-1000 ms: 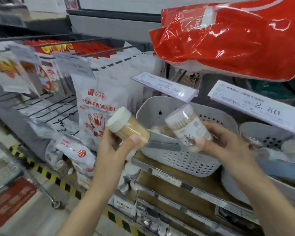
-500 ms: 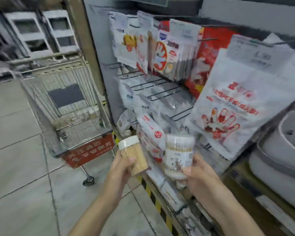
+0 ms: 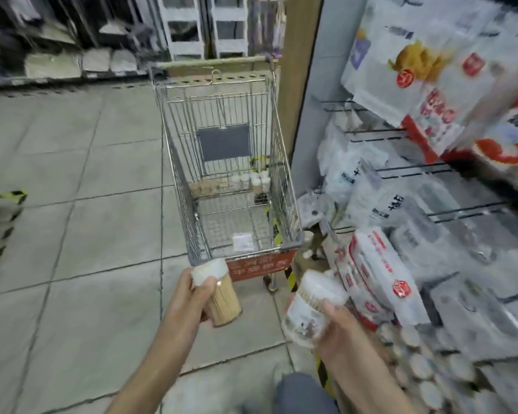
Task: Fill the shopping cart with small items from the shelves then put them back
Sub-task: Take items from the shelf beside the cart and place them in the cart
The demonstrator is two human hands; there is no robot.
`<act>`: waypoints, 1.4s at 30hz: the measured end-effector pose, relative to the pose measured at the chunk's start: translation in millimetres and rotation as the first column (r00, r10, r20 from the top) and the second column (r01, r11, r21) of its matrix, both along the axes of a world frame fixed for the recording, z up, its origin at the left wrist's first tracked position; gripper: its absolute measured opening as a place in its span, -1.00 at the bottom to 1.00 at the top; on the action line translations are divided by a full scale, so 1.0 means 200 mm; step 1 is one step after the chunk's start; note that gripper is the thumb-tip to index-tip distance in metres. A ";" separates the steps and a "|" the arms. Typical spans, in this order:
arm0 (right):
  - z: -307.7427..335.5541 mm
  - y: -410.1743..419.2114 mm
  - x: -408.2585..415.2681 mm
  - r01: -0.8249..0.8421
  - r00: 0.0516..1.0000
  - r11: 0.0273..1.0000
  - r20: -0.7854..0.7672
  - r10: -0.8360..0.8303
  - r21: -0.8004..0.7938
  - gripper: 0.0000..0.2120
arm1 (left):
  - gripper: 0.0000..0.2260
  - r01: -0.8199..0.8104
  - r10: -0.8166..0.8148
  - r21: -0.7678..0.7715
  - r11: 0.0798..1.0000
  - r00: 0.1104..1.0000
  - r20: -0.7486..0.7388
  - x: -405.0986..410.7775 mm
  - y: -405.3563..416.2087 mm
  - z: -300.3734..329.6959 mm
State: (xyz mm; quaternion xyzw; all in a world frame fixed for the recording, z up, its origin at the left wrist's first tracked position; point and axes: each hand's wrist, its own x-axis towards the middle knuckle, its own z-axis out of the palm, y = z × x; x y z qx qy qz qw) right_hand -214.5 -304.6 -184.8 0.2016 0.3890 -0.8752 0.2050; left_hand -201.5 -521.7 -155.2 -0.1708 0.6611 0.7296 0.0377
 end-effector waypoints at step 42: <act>-1.75 -0.32 -1.76 -0.309 0.185 -0.638 0.703 0.687 0.705 -0.19 | -0.55 0.026 0.113 -0.226 0.974 0.807 0.579 -1.56 -0.08 -1.46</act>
